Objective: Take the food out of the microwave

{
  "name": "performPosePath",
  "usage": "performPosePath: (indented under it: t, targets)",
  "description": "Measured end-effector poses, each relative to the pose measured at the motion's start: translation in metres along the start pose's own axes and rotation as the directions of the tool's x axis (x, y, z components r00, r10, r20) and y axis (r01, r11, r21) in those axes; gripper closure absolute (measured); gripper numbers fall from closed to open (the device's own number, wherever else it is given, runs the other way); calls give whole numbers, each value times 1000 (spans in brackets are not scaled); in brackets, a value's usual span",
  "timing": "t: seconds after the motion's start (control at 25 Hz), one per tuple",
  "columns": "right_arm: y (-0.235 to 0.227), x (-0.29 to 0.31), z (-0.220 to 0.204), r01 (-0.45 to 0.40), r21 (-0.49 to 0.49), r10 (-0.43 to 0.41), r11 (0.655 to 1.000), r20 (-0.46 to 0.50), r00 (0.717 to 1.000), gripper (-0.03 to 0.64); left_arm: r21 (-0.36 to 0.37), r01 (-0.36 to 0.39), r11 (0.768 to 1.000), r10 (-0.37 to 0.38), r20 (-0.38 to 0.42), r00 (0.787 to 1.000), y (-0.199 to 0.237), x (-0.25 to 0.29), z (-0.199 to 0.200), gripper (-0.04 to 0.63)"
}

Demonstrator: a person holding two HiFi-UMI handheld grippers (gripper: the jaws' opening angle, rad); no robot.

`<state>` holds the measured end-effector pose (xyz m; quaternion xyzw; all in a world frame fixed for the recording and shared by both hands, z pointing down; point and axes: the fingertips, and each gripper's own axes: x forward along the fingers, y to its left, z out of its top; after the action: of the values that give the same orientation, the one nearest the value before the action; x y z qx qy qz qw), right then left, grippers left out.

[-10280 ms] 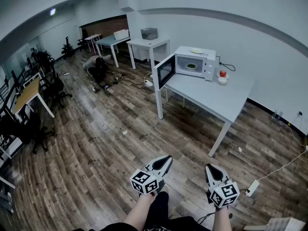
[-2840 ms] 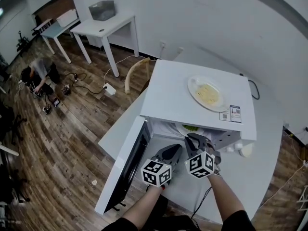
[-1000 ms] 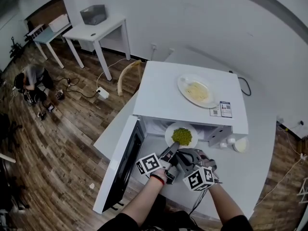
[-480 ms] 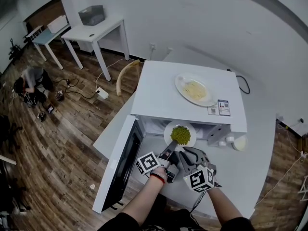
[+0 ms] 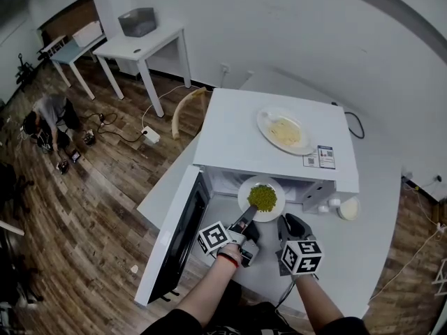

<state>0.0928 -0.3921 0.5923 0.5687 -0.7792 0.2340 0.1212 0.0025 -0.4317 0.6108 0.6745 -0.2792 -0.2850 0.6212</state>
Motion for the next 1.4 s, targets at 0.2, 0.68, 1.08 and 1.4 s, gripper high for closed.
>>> performPosePath:
  t: [0.2,0.68,1.08,1.4]
  targets:
    - [12,7,-2,-66,232,69,970,-4,998,489,-9,15,1000,-15,6,1000,-4,-4,0,544]
    - [34,19,2,-151,553,156,819,38,987,466,-35,35,999,-33,49,998,-13,-22,8,543]
    - [46,11,1,-219,591,217,777,76,973,477,-82,89,993,-86,49,995,-26,-27,-18,545]
    - [48,-9,-7,-249,602,241,758,96,966,500,-11,64,998,-63,49,997,-33,-41,-34,543]
